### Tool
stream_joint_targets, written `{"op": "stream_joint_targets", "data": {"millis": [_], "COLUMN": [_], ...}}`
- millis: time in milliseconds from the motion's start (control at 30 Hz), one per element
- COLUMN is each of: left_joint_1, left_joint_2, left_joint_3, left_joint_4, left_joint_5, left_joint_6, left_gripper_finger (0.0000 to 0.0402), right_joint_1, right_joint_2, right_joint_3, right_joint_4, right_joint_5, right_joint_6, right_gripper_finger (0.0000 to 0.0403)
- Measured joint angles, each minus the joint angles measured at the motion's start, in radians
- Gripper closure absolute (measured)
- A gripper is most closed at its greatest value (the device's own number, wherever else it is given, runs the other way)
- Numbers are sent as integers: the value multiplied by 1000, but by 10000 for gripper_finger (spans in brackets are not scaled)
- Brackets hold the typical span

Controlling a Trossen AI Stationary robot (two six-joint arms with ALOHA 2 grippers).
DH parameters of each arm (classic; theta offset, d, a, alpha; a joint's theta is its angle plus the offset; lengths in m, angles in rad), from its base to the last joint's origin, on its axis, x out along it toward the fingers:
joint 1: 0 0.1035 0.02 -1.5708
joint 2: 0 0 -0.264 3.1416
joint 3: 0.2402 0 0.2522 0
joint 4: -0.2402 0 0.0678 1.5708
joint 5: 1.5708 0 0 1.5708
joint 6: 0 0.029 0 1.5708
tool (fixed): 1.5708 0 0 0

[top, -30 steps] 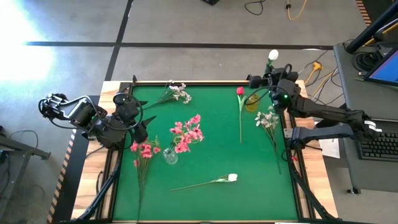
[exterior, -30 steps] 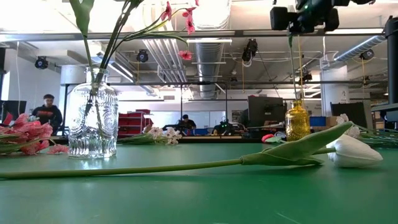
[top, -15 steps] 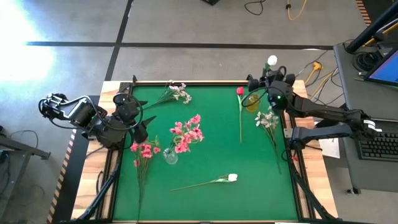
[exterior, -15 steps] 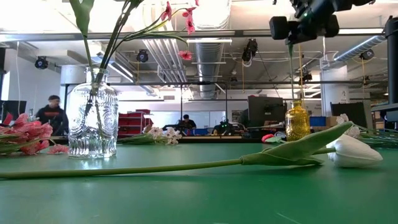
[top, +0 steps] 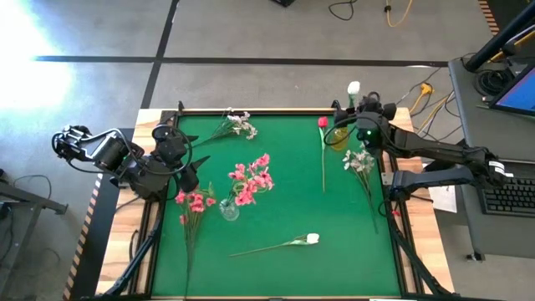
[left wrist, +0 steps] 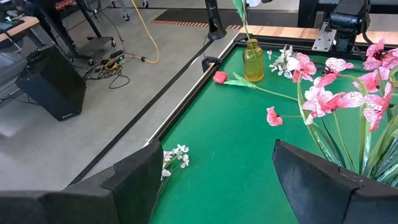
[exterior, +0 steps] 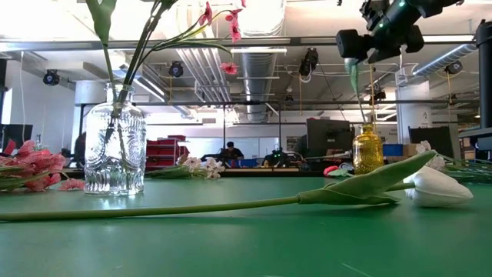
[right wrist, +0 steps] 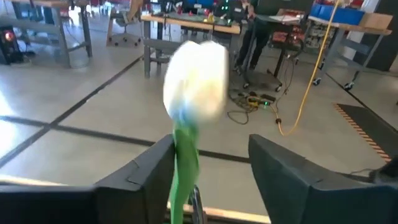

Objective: Sort flowers into vase by color
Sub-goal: Put the right white flowers into the yellow vase

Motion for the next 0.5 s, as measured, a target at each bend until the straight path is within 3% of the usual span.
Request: {"op": "stream_joint_targets", "data": {"millis": [267, 500], "left_joint_1": [0, 0], "left_joint_2": [0, 1], "left_joint_3": [0, 0], "left_joint_4": [4, 20], "left_joint_5": [1, 3], "left_joint_6": [-24, -30], "left_gripper_finger": [117, 117], "right_joint_1": [0, 5], "right_joint_2": [-4, -25], "right_joint_3": [10, 10], "right_joint_4": [-74, -125], "right_joint_5": [-16, -96], "right_joint_6": [55, 103], "right_gripper_finger": [143, 115]}}
